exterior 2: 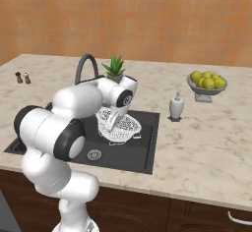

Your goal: Put the colander in the sink, put the peach in the colander, and turn on the sink faucet and pour water over the colander.

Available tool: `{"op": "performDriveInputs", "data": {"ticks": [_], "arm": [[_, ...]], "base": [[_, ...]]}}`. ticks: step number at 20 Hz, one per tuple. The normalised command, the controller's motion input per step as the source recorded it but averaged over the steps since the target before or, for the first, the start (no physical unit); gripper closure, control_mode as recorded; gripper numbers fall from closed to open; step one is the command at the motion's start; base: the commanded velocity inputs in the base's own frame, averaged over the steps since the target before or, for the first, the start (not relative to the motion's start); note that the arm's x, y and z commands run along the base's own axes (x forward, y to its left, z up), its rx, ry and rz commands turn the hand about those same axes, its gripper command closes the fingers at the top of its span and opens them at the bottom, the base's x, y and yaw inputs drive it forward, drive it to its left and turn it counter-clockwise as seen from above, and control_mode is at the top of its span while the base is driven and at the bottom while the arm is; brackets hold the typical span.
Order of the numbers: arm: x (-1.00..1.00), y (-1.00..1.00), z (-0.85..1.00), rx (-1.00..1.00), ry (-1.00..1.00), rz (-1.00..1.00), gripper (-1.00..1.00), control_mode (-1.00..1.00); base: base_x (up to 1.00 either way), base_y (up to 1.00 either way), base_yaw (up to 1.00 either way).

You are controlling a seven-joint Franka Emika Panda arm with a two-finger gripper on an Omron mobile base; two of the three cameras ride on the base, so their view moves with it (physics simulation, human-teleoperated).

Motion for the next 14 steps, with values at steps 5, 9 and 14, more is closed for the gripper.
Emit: {"op": "performDriveInputs", "data": {"ticks": [5,9,14], "arm": [[-0.01,0.16,-0.4,0.21,0.0,0.56,1.0,-1.0],[0.0,0.12,-0.47,0.14,0.0,0.55,1.0,-1.0],[0.0,0.15,-0.51,0.1,-0.09,0.44,1.0,-1.0]], "base": [[0.0,0.0,0.0],[0.0,0.0,0.0],[0.0,0.0,0.0]]}}
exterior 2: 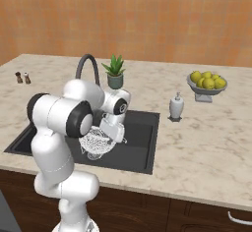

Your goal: Put the colander in the sink, put the peach in the colander, and turn on the sink faucet and pour water over the colander.

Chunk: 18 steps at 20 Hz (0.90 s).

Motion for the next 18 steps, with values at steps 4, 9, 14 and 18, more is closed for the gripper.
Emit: {"op": "performDriveInputs", "data": {"ticks": [4,9,14,18], "arm": [[0.0,0.06,-0.52,0.12,-0.19,0.26,1.0,-1.0],[0.04,0.0,-0.54,0.13,-0.21,0.2,1.0,-1.0],[0.37,0.06,-0.54,0.11,-0.14,0.13,1.0,-1.0],[0.48,0.2,-0.44,0.09,-0.06,0.01,1.0,-1.0]], "base": [[0.0,0.0,0.0],[0.0,0.0,0.0],[0.0,0.0,0.0],[0.0,0.0,0.0]]}}
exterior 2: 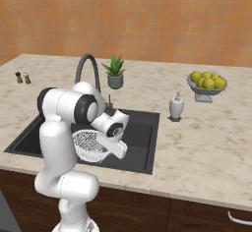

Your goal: Put the colander in the sink, put the peach in the colander, and turn on the sink faucet and pour water over the colander.

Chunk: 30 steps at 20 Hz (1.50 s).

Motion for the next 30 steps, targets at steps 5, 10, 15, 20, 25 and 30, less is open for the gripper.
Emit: {"op": "performDriveInputs", "data": {"ticks": [5,10,15,20,25,30], "arm": [[0.3,0.33,-0.31,0.02,-0.02,0.0,1.0,-1.0],[0.02,0.28,-0.19,-0.02,-0.04,-0.04,1.0,-1.0],[0.0,0.23,-0.04,-0.08,-0.07,-0.09,1.0,-1.0],[0.01,0.16,0.0,-0.05,-0.01,-0.22,1.0,-1.0],[0.0,0.26,0.03,-0.02,0.0,-0.32,1.0,-1.0],[-0.06,0.14,0.17,-0.07,-0.03,-0.25,1.0,-1.0]], "base": [[0.0,0.0,0.0],[0.0,0.0,0.0],[0.0,0.0,0.0],[0.0,0.0,0.0],[0.0,0.0,0.0],[0.0,0.0,0.0]]}}
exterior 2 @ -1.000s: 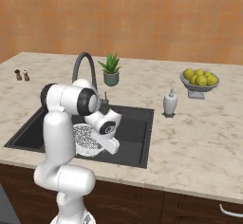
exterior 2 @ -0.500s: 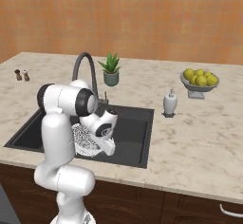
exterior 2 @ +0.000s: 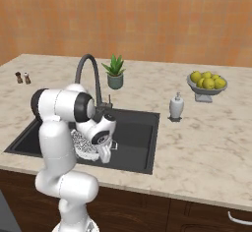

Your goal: Put the colander in the sink, put the peach in the colander, and turn on the sink faucet and pour water over the colander.

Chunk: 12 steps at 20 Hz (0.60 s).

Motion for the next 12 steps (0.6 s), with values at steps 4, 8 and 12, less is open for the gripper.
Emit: {"op": "performDriveInputs", "data": {"ticks": [4,8,12], "arm": [[-0.22,0.0,0.25,-0.07,-0.01,-0.18,1.0,-1.0],[-0.26,0.0,0.21,-0.02,0.0,-0.13,1.0,-1.0],[-0.09,0.04,0.01,0.0,0.0,-0.05,-1.0,-1.0]], "base": [[0.0,0.0,0.0],[0.0,0.0,0.0],[0.0,0.0,0.0]]}}
